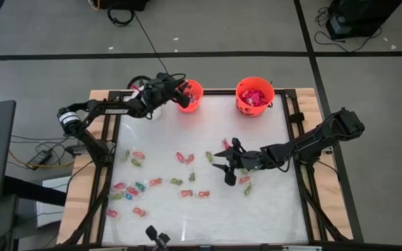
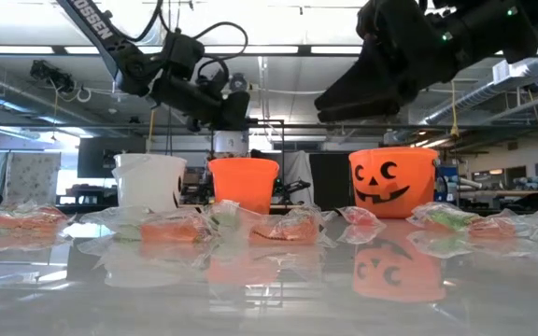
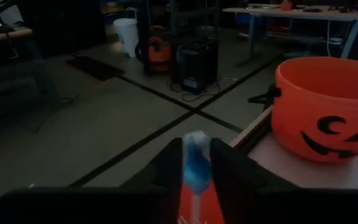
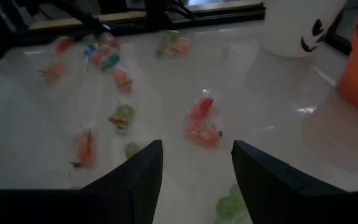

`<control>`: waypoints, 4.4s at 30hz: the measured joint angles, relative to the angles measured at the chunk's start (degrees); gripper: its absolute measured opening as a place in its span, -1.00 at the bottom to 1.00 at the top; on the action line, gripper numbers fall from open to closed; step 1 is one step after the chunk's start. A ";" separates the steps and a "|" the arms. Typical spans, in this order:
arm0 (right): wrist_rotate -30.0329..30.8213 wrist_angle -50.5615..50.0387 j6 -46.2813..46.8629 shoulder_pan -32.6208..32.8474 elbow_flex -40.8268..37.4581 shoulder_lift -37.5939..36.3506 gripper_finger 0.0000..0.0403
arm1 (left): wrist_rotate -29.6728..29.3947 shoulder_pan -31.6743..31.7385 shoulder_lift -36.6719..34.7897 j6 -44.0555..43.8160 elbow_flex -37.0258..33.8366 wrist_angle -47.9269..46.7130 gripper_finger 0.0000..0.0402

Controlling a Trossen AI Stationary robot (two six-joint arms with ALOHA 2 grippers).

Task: Sort candy by brand, put in halloween buckets
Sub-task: Put the blue lollipop into the left orange bucket

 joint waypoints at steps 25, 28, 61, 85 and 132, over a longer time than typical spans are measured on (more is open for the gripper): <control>1.97 2.52 2.60 1.20 0.00 0.00 0.02 | -0.75 -14.97 -17.09 -1.84 0.02 -29.59 -0.19; 1.50 2.92 2.54 1.27 0.00 0.00 0.02 | -6.08 -21.54 -18.45 -4.35 0.02 -36.07 -0.20; 1.69 3.60 0.44 3.50 0.00 0.00 0.02 | -7.63 -74.52 -9.26 -75.46 0.02 -76.63 -0.20; 1.29 3.89 -0.35 3.39 -0.02 -0.02 0.02 | 7.90 -88.19 -7.89 -83.96 -3.13 -87.74 -0.20; -2.65 6.71 -0.03 3.73 -0.02 -0.02 0.02 | -11.32 -59.80 -7.85 -61.92 2.08 -83.33 -0.98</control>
